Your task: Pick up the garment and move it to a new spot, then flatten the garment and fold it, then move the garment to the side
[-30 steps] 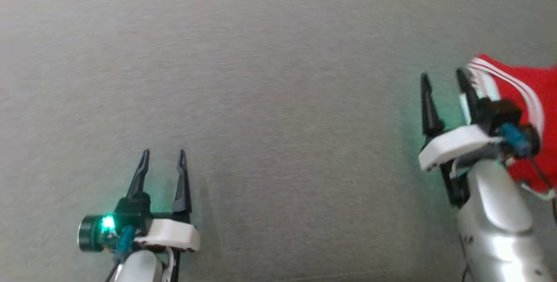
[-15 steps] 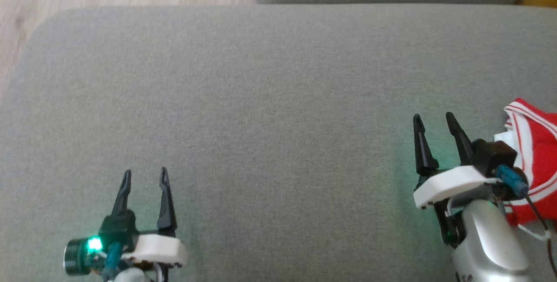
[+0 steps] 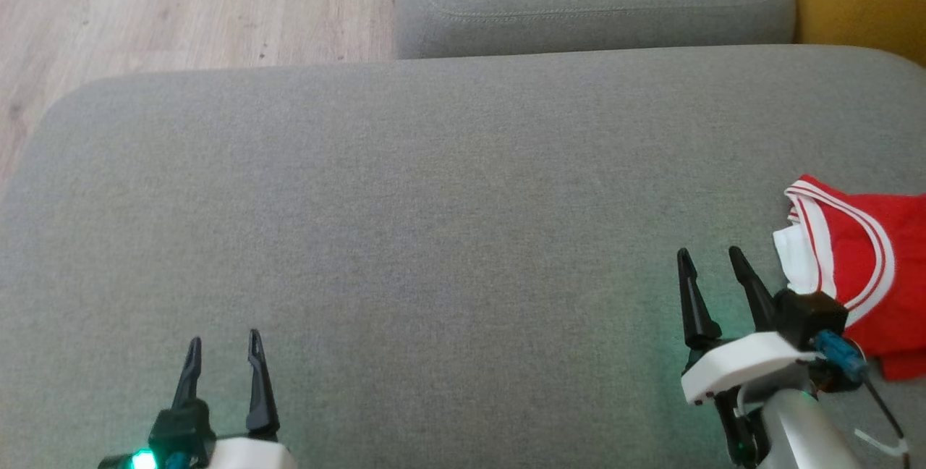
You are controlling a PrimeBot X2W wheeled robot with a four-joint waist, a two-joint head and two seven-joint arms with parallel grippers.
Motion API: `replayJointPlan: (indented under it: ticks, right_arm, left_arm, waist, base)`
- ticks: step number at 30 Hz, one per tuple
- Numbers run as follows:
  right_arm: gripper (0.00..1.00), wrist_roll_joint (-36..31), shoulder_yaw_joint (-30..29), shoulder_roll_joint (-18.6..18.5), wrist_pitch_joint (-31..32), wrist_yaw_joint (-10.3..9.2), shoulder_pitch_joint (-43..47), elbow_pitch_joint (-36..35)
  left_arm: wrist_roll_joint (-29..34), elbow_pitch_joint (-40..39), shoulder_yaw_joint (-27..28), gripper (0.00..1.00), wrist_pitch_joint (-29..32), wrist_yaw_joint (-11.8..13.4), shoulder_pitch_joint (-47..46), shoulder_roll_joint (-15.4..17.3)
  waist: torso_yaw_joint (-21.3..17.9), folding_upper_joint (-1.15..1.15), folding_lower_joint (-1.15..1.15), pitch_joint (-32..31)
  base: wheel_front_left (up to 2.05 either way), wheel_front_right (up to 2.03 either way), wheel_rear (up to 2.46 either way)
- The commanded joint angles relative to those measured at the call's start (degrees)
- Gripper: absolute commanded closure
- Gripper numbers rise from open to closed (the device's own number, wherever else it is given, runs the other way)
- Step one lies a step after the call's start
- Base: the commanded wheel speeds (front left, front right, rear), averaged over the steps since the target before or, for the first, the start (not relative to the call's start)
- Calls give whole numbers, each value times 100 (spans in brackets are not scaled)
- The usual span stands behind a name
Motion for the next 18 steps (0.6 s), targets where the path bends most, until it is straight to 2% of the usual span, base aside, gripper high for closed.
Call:
replayJointPlan:
  ticks: [1, 6, 17, 18]
  right_arm:
    - [0, 60, 156, 13, -62, -4, -123, -199]
    - [0, 110, 165, 14, -62, -4, -84, -235]
    - [0, 124, 373, 14, -62, -4, -136, -238]
    - [100, 92, 223, 10, 0, 0, 8, -53]
  left_arm:
    - [10, -216, 199, 0, -29, -17, -168, 24]
    - [-162, -273, 281, 0, -29, -262, -117, 24]
    - [-426, -146, 293, 0, -29, -526, -142, 24]
    - [-413, 21, 78, 100, 0, -507, 12, -1]
  waist:
    - [-3, 0, 1, -15]
    - [4, 0, 1, -36]
    - [-10, 0, 1, -27]
    - [-11, 0, 1, -27]
  base:
    - [0, 0, 0]
    - [0, 0, 0]
    - [0, 0, 0]
    - [0, 0, 0]
